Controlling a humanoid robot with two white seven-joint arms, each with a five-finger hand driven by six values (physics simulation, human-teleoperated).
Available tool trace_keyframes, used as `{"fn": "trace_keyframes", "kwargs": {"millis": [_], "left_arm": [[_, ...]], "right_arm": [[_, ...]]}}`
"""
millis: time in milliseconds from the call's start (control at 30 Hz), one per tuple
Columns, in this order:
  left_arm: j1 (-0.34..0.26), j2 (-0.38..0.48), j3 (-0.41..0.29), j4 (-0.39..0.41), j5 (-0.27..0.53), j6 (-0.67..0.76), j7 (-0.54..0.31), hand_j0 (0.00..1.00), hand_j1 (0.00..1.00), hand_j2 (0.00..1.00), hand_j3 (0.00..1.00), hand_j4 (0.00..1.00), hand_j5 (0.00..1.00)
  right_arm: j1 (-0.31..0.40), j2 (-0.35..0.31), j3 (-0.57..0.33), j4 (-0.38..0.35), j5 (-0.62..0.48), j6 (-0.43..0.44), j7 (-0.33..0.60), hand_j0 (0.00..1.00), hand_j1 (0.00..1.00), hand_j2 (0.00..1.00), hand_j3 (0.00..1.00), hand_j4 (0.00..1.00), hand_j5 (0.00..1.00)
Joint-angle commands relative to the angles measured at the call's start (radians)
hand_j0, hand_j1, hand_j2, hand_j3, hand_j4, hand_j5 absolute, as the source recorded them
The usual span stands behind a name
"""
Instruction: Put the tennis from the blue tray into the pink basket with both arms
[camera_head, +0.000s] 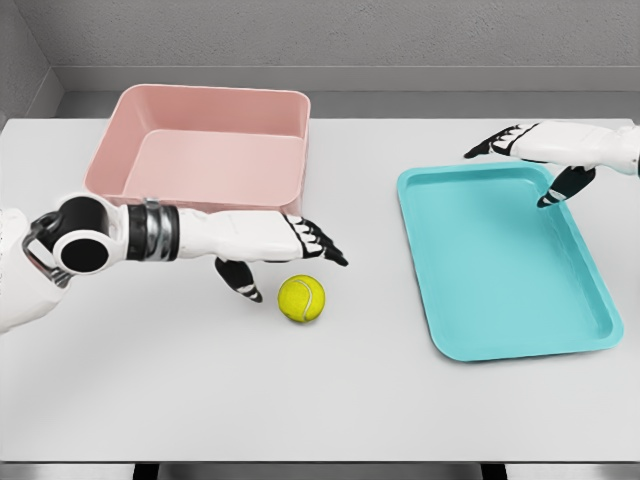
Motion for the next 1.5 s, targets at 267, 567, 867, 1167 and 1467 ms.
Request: {"fn": "trace_keyframes", "kwargs": {"millis": [267, 567, 867, 1167, 1467], "left_arm": [[-0.012, 0.002, -0.025, -0.02, -0.057, 0.01, 0.0, 1.0, 1.0, 1.0, 1.0, 1.0, 1.0], [-0.025, -0.028, -0.062, -0.006, -0.058, 0.012, 0.0, 1.0, 1.0, 1.0, 1.0, 1.0, 1.0], [-0.018, -0.031, -0.062, 0.018, -0.067, 0.012, 0.0, 1.0, 1.0, 1.0, 1.0, 1.0, 1.0], [-0.018, -0.077, -0.075, 0.072, -0.08, 0.012, 0.0, 1.0, 1.0, 1.0, 1.0, 1.0, 1.0], [-0.011, -0.079, -0.091, 0.109, -0.103, 0.012, 0.0, 1.0, 1.0, 1.0, 1.0, 1.0, 1.0]], "right_arm": [[-0.002, -0.003, -0.001, -0.002, -0.007, 0.002, 0.0, 1.0, 1.0, 1.0, 1.0, 1.0, 1.0], [0.0, -0.003, -0.003, 0.001, -0.007, 0.002, 0.0, 1.0, 1.0, 1.0, 1.0, 1.0, 1.0], [0.0, -0.009, -0.001, 0.003, -0.007, 0.002, 0.0, 1.0, 1.0, 1.0, 1.0, 1.0, 1.0], [0.0, -0.01, -0.001, 0.003, -0.007, 0.002, 0.0, 1.0, 1.0, 1.0, 1.0, 1.0, 1.0], [0.0, -0.009, -0.001, 0.003, -0.007, 0.002, 0.0, 1.0, 1.0, 1.0, 1.0, 1.0, 1.0]]}}
